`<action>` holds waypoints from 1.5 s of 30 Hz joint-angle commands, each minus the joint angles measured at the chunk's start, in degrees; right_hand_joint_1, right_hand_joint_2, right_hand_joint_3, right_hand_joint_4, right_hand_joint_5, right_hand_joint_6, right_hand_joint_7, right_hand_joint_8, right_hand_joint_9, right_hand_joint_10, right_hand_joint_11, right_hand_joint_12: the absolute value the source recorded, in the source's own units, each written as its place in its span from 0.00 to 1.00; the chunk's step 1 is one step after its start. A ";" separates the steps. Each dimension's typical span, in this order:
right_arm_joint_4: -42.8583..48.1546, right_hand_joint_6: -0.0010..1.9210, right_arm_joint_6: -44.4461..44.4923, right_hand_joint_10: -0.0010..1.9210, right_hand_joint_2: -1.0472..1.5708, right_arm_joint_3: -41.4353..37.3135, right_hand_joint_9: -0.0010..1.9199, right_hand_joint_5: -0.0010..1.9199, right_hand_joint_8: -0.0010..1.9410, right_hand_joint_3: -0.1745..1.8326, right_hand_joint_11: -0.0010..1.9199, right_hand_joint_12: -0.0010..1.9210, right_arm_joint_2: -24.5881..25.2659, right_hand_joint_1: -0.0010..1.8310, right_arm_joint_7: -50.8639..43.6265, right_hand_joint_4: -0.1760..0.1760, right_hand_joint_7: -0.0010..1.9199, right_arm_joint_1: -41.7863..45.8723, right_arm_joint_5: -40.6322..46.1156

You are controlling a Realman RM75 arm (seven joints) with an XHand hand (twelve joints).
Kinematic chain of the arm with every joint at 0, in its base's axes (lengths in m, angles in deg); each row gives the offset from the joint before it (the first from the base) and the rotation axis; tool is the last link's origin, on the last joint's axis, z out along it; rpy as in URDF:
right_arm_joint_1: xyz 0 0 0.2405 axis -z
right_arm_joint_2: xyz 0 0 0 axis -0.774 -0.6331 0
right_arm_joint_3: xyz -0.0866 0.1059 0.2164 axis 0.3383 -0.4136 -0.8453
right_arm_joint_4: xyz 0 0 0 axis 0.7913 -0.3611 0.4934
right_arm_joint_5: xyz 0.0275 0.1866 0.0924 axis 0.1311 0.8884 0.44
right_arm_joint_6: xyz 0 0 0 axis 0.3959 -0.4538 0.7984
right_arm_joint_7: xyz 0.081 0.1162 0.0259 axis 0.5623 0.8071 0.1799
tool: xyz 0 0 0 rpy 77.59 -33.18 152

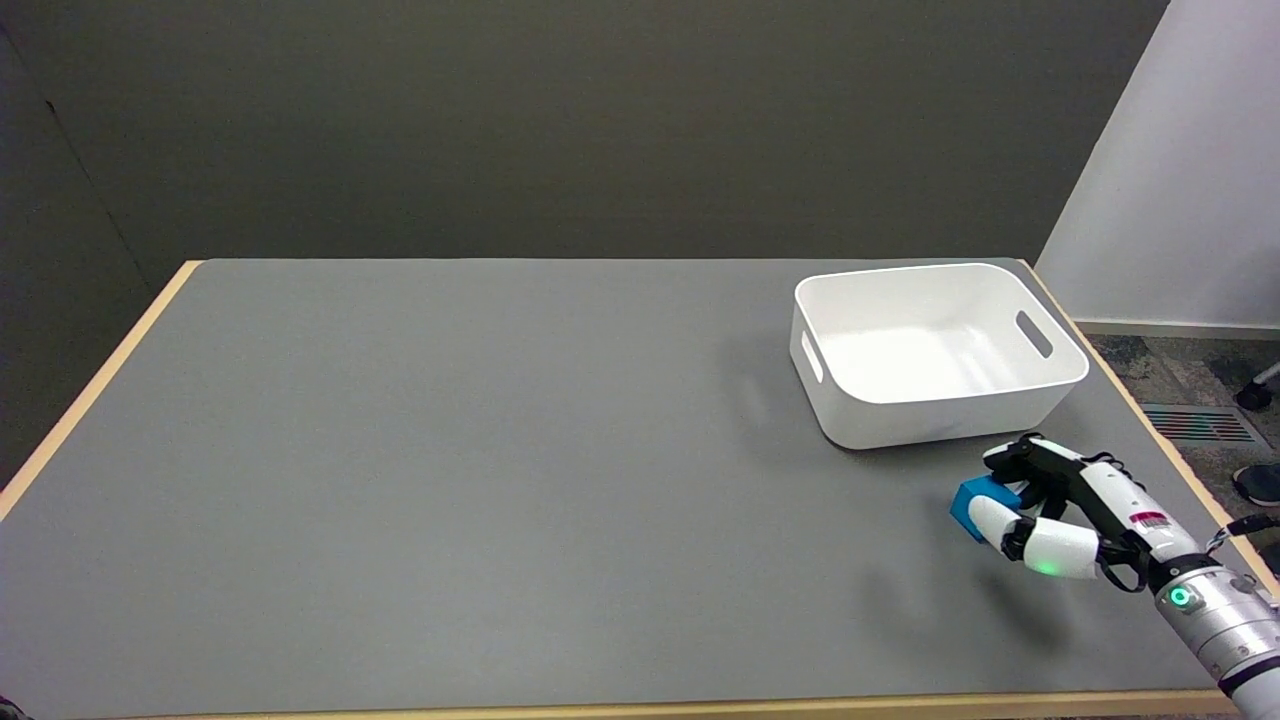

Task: Pick up blue wooden cube.

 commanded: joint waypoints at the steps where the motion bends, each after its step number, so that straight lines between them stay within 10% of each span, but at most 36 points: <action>1: -2.14 0.39 1.35 0.64 0.63 -3.72 0.27 0.19 0.39 0.50 0.25 0.90 -2.45 0.29 0.20 0.39 0.29 -2.19 -0.77; 45: 1.20 0.40 1.99 0.64 0.63 1.13 0.27 0.20 0.39 0.50 0.25 0.90 0.21 0.30 0.68 0.40 0.30 -0.32 -0.77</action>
